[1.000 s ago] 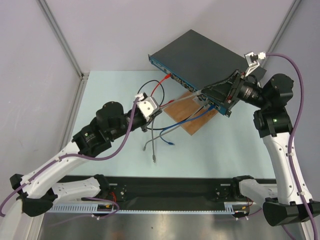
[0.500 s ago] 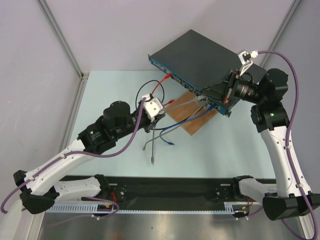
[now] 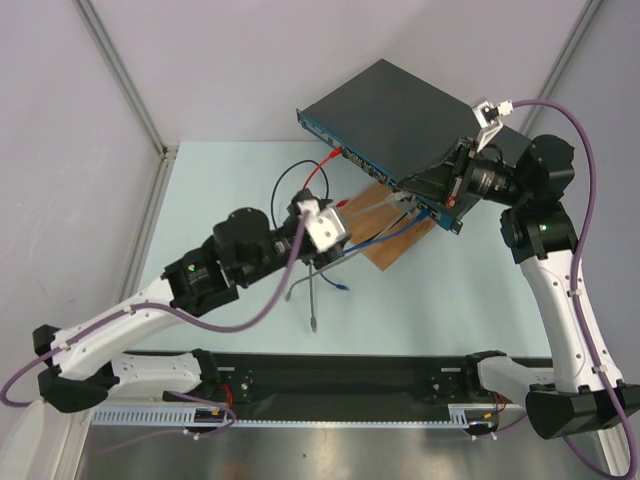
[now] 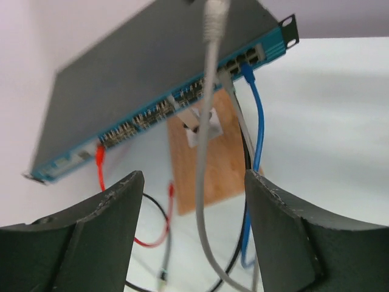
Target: Insert the plug into the switch port
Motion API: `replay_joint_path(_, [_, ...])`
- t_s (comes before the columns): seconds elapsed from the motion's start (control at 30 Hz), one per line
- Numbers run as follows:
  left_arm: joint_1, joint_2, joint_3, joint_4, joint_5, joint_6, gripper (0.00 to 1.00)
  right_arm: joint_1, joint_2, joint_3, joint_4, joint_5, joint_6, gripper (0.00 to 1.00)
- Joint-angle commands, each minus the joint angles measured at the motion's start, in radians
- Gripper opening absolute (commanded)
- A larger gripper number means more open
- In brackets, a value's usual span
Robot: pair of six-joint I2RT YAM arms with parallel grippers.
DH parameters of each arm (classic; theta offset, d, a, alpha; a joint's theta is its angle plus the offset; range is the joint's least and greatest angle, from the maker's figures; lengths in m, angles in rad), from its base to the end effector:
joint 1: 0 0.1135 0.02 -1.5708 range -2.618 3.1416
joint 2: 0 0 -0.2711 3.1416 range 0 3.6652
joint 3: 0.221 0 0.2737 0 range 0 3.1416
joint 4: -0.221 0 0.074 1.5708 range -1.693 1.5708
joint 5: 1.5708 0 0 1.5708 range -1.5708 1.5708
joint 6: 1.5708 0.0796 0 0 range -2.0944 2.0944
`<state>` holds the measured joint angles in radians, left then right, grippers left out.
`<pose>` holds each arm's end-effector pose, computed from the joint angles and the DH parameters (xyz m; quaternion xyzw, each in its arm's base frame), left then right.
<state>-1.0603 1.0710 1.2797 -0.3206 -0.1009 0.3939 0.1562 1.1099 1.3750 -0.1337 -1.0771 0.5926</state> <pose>0.1492 -0.2501 0.4484 0.4698 0.5786 -0.1822 0.6413 0.2382 0.1085 0.4988 -0.2541 0.6359 0.5507 0.4772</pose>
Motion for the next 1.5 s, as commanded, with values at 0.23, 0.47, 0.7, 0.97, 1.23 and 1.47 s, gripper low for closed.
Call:
replay_joint_path(0.23, [-0.283, 0.124, -0.069, 0.485, -0.393, 0.629, 0.70, 0.019, -0.031, -0.073, 0.074, 0.054, 0.095, 0.00])
replay_joint_path(0.47, [-0.291, 0.210, -0.085, 0.575, -0.502, 0.701, 0.67, 0.028, -0.059, -0.096, 0.048, 0.048, 0.107, 0.00])
replay_joint_path(0.7, [-0.253, 0.216, -0.031, 0.441, -0.494, 0.530, 0.34, 0.066, -0.085, -0.108, 0.010, 0.042, 0.087, 0.00])
replay_joint_path(0.97, [-0.142, 0.159, 0.148, 0.007, -0.160, 0.111, 0.00, -0.071, -0.068, -0.041, -0.012, 0.016, 0.042, 0.66])
replay_joint_path(1.23, [0.121, 0.170, 0.265, -0.201, 0.687, -0.300, 0.00, -0.385, -0.019, 0.150, 0.042, -0.232, -0.082, 0.95])
replay_joint_path(1.47, [0.276, 0.271, 0.140, 0.195, 1.253, -0.849, 0.00, -0.319, -0.122, 0.118, -0.091, -0.291, -0.286, 0.80])
